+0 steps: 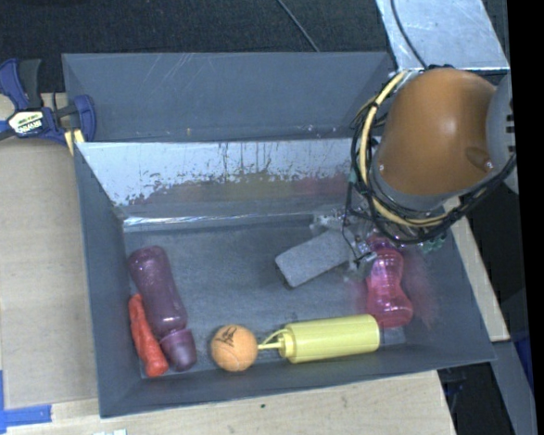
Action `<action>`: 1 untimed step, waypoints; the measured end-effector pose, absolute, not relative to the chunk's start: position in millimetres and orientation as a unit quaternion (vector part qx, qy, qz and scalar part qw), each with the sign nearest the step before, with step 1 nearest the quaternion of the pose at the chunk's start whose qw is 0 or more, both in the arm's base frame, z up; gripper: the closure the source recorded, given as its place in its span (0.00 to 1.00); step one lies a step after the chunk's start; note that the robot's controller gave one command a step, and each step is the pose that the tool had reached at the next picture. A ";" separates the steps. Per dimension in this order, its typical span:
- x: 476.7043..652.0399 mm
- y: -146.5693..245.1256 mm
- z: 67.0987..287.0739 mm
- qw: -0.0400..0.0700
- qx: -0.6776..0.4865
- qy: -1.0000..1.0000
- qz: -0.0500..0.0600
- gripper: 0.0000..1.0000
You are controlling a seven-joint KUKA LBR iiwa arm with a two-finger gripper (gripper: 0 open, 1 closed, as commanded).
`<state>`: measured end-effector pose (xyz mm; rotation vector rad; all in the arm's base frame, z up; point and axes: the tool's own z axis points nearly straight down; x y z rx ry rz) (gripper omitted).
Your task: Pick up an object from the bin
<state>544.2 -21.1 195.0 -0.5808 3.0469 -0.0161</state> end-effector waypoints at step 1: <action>534.0 -17.8 194.2 0.022 -0.143 0.989 -0.005 1.00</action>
Offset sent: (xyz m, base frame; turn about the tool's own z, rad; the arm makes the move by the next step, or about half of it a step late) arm 0.0091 0.0312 -0.0676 -0.0807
